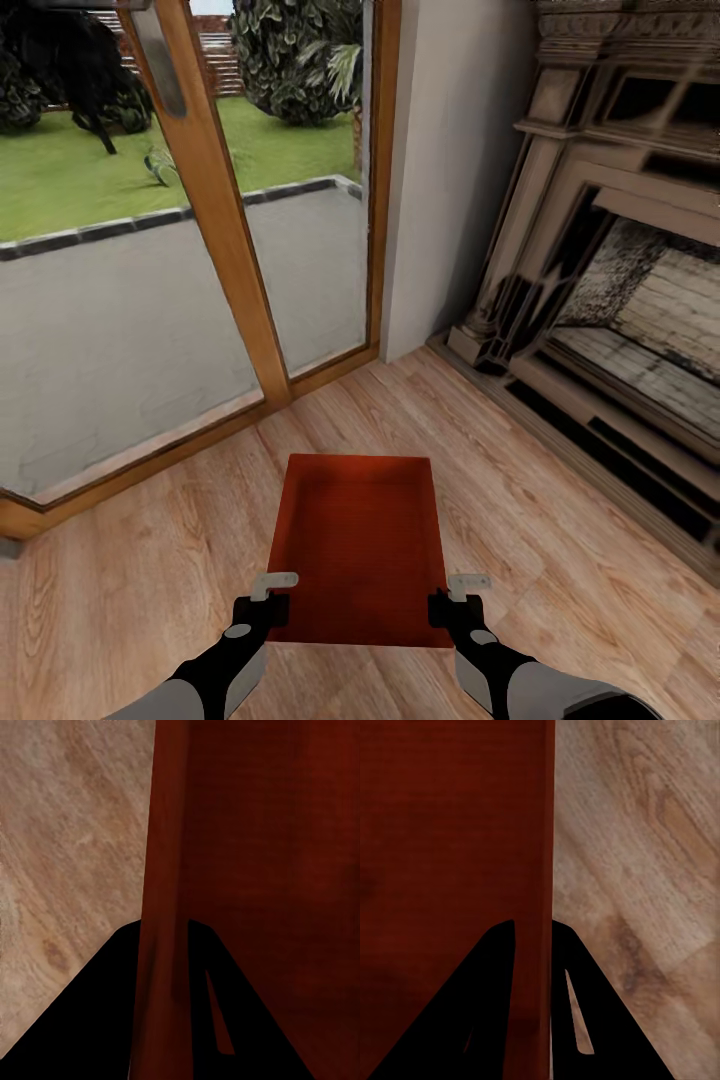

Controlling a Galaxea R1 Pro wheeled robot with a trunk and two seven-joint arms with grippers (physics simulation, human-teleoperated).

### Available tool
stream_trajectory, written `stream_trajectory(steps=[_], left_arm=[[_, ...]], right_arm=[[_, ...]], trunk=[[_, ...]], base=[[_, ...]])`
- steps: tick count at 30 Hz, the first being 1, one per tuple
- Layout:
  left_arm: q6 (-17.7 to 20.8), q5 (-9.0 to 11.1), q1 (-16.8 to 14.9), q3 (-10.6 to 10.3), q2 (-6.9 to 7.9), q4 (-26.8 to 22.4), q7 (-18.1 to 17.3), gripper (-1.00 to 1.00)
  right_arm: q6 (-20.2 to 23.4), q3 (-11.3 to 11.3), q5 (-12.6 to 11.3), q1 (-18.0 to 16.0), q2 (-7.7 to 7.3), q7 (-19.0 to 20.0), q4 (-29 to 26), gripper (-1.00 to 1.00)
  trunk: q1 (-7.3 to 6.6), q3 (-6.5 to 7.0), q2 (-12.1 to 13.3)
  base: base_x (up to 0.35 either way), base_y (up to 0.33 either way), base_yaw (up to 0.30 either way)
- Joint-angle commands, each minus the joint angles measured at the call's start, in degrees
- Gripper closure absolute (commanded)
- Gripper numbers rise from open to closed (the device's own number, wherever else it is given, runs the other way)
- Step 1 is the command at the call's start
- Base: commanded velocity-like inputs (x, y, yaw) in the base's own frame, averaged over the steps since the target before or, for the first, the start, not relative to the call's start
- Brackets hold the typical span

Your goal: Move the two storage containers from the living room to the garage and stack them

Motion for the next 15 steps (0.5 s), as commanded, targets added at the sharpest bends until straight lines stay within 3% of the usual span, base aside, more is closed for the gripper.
stream_trajectory(steps=[1,15], left_arm=[[-0.2,0.1,0.0,0.1,0.01,0.0,0.7,1.00],[-0.2,0.1,0.0,0.1,0.01,0.0,0.7,1.00]], right_arm=[[-0.3,0.1,-1.0,0.0,0.02,-0.1,0.1,1.00],[-0.3,0.1,-1.0,0.0,0.05,-0.1,0.2,1.00]], trunk=[[-0.23,0.15,0.4],[-3.31,2.67,6.0]], base=[[0.000,0.000,0.000],[0.000,0.000,0.000]])
